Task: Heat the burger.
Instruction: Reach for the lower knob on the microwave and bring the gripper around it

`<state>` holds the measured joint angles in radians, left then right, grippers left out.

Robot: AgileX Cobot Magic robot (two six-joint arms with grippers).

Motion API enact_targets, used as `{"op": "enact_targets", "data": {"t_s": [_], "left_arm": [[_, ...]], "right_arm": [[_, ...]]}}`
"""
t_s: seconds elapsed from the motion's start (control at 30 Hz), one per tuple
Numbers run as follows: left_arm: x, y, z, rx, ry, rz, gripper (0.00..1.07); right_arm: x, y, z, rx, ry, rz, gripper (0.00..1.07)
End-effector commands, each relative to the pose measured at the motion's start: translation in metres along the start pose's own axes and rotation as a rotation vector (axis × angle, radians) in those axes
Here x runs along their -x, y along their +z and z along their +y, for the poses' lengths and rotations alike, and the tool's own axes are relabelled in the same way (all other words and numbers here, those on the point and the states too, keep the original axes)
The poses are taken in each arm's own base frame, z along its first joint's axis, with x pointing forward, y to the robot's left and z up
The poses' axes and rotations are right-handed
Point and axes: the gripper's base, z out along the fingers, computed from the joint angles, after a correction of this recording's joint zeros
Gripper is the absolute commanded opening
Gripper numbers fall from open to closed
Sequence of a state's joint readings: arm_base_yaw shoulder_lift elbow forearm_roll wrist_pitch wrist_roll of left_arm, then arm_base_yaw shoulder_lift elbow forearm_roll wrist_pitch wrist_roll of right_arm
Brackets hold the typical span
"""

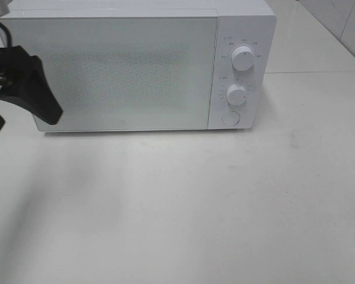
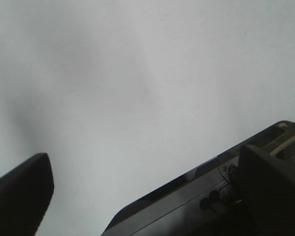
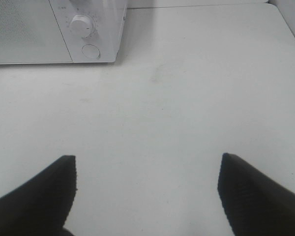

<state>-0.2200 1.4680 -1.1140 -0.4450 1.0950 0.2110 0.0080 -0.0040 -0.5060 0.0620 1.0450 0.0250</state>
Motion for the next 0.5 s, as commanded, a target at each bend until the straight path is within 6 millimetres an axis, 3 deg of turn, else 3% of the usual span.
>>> {"op": "enact_targets", "data": {"t_s": [0.03, 0.27, 0.5], "left_arm": [[-0.009, -0.017, 0.006, 0.03, -0.028, 0.011, 0.96], [-0.038, -0.065, 0.024, 0.266, -0.133, -0.05, 0.96], [-0.06, -0.098, 0.019, 0.395, -0.166, -0.151, 0.96]], "right_arm": [[-0.002, -0.003, 0.0, -0.002, 0.011, -0.036, 0.76], [-0.002, -0.003, 0.0, -0.002, 0.011, -0.036, 0.76], [-0.002, -0.003, 0.0, -0.002, 0.011, -0.036, 0.76]]}}
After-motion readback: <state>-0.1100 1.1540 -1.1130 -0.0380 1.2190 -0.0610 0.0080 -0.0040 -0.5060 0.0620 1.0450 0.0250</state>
